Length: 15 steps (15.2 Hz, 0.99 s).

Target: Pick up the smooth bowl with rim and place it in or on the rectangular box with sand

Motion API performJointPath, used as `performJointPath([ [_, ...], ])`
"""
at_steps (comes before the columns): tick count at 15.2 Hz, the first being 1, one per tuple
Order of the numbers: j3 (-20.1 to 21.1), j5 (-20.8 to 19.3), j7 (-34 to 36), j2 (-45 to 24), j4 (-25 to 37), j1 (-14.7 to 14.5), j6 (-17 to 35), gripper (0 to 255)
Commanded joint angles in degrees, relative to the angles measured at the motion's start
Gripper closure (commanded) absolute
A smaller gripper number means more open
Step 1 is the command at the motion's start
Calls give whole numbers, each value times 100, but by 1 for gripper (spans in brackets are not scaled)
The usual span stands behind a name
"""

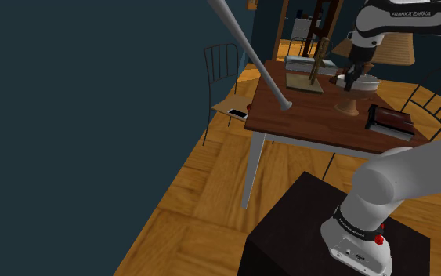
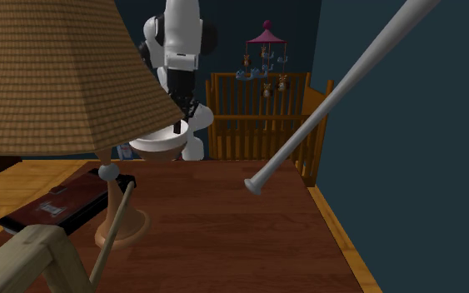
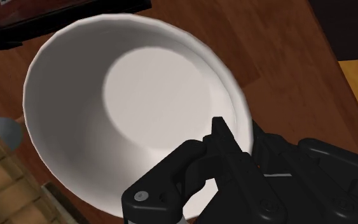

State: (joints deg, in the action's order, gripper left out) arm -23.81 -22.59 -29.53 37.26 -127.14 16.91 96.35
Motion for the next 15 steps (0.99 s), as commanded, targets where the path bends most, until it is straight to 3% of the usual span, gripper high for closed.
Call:
performJointPath([
  [1,-216,-125,-279,62,34,93,-5,255],
  [9,-1178,-504,-1402,-40,477,317,63,255],
  [15,-2036,-622,-2292,-373,1062,294,175,255],
])
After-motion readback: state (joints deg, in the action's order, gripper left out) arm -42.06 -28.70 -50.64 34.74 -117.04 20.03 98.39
